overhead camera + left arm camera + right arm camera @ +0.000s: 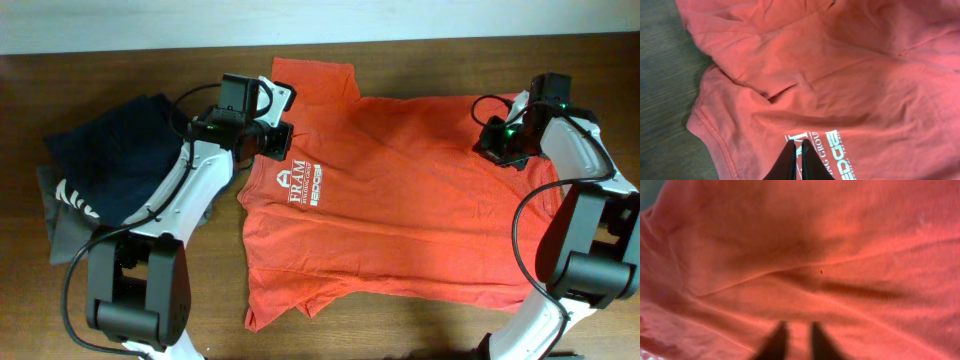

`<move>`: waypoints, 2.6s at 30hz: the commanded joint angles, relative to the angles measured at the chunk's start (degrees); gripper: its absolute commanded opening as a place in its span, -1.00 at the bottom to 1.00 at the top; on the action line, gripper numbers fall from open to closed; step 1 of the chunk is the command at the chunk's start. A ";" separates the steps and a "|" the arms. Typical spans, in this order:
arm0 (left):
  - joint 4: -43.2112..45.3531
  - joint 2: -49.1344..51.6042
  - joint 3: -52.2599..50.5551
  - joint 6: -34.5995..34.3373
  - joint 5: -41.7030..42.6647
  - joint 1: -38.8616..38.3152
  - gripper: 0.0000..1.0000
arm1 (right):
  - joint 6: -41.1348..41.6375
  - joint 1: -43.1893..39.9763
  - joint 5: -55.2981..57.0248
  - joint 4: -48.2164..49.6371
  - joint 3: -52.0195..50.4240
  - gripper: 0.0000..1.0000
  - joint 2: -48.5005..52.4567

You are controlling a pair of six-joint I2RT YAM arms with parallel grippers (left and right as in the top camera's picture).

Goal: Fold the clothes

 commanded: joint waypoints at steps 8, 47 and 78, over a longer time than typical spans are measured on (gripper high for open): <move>0.37 1.01 1.01 1.36 -1.97 0.39 -0.77 | 3.10 0.00 -11.34 -1.20 -0.31 0.23 0.15; 4.87 10.19 1.01 4.98 -1.36 -0.42 -0.83 | 5.09 -3.34 9.35 6.40 -0.31 -0.92 9.01; 6.12 10.19 1.03 4.94 -1.53 -0.37 0.13 | 6.14 -4.94 5.62 20.46 0.94 0.97 15.19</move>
